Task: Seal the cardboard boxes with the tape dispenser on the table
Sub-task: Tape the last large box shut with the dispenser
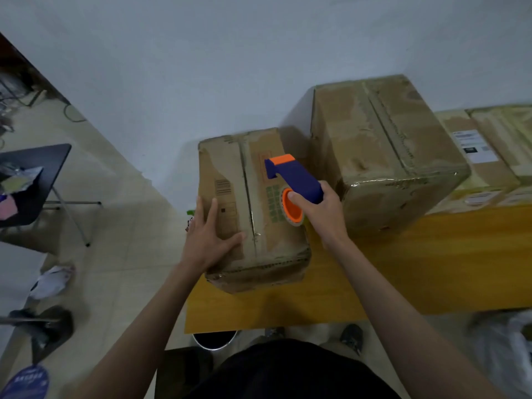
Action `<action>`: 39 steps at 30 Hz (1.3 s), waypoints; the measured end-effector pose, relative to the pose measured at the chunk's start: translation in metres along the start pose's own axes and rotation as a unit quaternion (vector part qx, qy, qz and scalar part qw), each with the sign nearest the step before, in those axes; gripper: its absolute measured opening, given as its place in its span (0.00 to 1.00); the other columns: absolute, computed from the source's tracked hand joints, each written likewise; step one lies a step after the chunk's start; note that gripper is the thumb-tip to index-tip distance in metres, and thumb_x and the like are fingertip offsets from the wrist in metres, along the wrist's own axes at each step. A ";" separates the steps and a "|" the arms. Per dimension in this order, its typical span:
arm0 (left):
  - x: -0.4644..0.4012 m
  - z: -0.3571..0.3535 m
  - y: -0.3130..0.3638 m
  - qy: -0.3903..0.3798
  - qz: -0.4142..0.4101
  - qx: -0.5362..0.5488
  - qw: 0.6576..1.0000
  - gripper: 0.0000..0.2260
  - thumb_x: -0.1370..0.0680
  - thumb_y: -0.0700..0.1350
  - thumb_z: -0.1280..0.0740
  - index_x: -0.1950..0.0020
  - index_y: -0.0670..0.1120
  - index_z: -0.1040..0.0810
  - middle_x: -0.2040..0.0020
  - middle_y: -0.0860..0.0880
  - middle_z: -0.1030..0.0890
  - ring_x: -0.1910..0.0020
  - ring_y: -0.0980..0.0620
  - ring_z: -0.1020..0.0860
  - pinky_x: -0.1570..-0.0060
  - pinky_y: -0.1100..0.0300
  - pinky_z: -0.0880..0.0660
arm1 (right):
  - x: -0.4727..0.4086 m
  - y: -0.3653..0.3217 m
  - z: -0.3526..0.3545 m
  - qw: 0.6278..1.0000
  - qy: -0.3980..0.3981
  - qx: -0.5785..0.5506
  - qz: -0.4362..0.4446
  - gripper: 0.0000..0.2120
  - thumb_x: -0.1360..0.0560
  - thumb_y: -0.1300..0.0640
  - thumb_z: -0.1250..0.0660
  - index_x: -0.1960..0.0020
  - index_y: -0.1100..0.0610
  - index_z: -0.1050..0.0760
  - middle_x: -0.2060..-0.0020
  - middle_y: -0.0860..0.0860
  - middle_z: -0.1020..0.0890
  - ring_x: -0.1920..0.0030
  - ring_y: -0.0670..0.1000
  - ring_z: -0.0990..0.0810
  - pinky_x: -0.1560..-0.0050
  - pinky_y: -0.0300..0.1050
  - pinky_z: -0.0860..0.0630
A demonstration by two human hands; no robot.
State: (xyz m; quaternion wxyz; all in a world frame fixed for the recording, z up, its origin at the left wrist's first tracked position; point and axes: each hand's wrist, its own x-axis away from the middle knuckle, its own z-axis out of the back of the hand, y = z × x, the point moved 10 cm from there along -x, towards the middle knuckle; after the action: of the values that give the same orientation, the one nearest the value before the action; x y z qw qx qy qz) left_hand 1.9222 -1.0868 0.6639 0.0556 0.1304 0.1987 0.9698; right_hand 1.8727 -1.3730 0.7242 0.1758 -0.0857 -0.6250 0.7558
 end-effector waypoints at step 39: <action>-0.092 0.021 0.050 -0.131 -0.114 -0.051 0.983 0.43 0.26 0.38 0.25 0.18 0.44 0.48 0.18 0.45 0.50 0.20 0.45 0.48 0.25 0.54 0.41 | 0.048 0.021 -0.021 0.988 -0.089 -0.090 -0.094 0.19 0.27 0.43 0.26 0.40 0.47 0.25 0.48 0.50 0.19 0.48 0.50 0.18 0.46 0.52 0.20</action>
State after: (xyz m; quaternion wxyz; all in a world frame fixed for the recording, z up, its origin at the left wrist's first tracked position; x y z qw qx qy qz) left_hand 2.0130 -1.1391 0.6811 0.1983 0.2301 0.1535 0.9403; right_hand 1.8325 -1.3389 0.7036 0.1813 0.0249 -0.7086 0.6815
